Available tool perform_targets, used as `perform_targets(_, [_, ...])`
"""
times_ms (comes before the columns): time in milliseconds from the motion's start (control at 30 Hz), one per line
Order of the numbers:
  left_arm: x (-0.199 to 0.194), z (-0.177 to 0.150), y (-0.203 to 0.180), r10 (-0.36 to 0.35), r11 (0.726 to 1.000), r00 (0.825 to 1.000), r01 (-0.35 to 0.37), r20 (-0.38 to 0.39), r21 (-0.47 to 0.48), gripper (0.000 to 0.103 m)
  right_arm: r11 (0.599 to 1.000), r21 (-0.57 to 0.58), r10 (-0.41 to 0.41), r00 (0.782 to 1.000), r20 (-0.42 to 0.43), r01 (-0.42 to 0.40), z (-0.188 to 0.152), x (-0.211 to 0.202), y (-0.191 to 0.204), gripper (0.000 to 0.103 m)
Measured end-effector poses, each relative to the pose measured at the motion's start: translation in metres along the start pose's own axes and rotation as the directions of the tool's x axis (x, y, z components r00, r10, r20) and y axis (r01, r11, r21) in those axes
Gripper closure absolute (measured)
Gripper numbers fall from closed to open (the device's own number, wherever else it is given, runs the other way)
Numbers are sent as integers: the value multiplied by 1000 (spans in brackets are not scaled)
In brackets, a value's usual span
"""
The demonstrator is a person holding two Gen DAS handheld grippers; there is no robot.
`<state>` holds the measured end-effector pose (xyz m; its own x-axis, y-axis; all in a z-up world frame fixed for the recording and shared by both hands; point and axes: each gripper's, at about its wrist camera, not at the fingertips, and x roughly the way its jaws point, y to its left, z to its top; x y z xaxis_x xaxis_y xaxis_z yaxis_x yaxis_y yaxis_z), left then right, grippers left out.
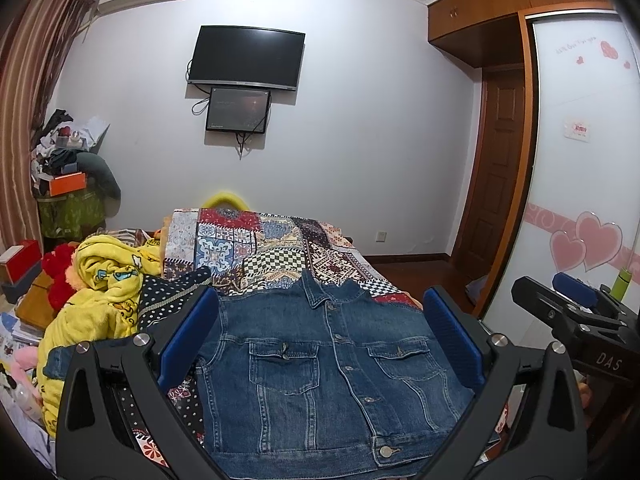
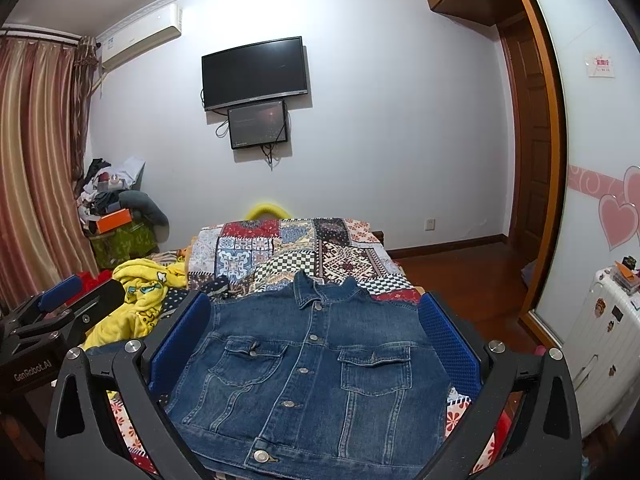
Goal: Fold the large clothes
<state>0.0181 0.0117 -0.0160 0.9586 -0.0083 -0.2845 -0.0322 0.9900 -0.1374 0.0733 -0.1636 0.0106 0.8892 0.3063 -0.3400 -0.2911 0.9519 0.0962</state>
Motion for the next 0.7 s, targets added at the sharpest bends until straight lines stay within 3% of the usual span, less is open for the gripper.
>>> perform_targets(700, [22, -6, 14, -1, 1000, 999, 0, -46, -29, 0, 1000, -4, -15, 999, -34, 15, -3, 15, 2, 0])
